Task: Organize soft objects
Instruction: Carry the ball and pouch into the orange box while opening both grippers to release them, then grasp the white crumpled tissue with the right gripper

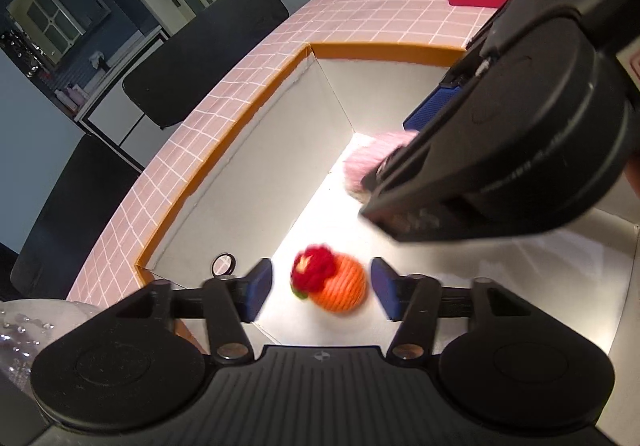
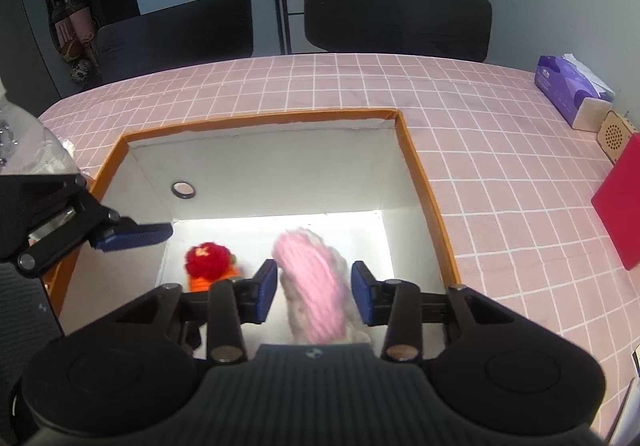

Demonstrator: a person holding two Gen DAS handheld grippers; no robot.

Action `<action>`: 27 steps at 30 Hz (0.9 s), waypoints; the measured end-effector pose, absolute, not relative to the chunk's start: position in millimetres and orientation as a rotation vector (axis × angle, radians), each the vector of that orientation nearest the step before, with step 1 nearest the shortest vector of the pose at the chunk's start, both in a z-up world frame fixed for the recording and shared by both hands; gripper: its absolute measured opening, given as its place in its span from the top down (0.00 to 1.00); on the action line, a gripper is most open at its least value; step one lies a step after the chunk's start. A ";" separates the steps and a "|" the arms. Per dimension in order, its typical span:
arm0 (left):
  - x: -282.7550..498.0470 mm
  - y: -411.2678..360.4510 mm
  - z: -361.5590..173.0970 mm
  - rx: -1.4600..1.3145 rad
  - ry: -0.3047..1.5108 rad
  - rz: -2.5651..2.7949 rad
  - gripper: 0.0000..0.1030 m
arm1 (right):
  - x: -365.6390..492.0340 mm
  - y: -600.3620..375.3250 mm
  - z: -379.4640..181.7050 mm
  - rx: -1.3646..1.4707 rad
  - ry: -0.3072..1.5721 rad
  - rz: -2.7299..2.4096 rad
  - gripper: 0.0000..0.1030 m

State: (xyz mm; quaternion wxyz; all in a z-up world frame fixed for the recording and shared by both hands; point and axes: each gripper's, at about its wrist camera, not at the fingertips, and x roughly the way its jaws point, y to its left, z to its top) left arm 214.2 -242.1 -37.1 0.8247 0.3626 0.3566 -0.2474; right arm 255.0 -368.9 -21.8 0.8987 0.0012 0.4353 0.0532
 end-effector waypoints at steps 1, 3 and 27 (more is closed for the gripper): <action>214.1 -242.2 -35.7 0.768 0.755 -0.526 0.30 | 253.6 -367.3 -20.1 -0.006 0.897 0.107 0.55; 213.1 -241.6 -32.1 0.760 0.744 -0.530 0.30 | 250.0 -364.8 -15.5 -0.026 0.882 0.099 0.50; 138.4 -190.3 22.9 0.676 0.599 -0.565 0.30 | 157.2 -319.6 46.4 -0.045 0.740 0.143 0.42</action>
